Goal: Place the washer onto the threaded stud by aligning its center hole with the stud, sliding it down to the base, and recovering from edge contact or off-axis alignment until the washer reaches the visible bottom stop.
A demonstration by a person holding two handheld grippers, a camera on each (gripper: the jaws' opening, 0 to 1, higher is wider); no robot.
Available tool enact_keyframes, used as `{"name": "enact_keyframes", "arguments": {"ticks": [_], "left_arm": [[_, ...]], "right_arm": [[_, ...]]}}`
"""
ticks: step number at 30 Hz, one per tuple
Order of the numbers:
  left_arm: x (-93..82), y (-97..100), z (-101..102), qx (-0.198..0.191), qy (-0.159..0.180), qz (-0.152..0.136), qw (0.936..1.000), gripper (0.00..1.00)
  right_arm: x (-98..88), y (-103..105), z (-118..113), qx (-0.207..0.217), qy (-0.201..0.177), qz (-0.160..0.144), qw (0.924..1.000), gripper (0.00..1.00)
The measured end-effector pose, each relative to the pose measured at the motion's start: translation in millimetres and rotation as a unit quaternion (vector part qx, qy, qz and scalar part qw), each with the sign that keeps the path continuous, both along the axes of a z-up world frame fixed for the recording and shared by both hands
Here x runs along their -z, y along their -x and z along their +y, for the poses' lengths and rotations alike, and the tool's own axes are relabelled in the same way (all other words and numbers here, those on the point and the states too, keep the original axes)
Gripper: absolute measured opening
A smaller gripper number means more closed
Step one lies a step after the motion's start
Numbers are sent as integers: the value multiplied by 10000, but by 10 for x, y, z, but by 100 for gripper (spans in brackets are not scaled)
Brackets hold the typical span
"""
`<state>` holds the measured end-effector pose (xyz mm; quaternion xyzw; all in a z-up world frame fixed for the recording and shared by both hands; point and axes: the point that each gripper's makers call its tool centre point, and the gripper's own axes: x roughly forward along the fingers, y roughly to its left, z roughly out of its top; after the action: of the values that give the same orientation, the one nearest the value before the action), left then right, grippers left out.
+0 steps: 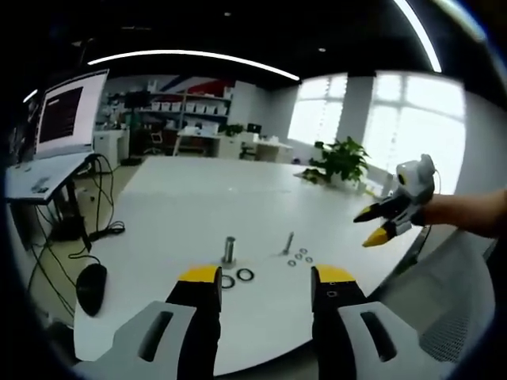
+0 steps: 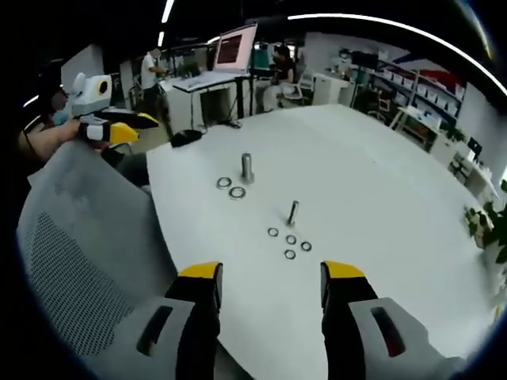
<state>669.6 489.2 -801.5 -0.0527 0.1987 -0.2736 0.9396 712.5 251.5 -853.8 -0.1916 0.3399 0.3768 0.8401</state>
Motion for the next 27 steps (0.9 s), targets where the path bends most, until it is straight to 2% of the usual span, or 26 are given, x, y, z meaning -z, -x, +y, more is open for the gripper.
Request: {"name": "enact_keyframes", "arguments": {"ticks": [5, 11, 14, 16, 22, 27], "left_arm": [[-2, 4, -15, 34, 18, 3, 10000, 43], [1, 14, -20, 55, 4, 11, 10000, 43], [2, 12, -25, 71, -19, 9, 10000, 43], [3, 13, -24, 78, -38, 7, 10000, 42], [0, 4, 8, 1, -36, 1, 10000, 42], [16, 2, 18, -11, -85, 24, 10000, 42]], "right_arm": [[164, -116, 56, -162, 122, 193, 9996, 46], [423, -286, 97, -254, 276, 596, 9975, 40], [513, -355, 114, -304, 381, 642, 9967, 38], [597, -379, 101, -384, 581, 730, 9949, 37], [788, -476, 169, -495, 735, 892, 9921, 34], [970, -563, 140, -474, 889, 1047, 9894, 32]]}}
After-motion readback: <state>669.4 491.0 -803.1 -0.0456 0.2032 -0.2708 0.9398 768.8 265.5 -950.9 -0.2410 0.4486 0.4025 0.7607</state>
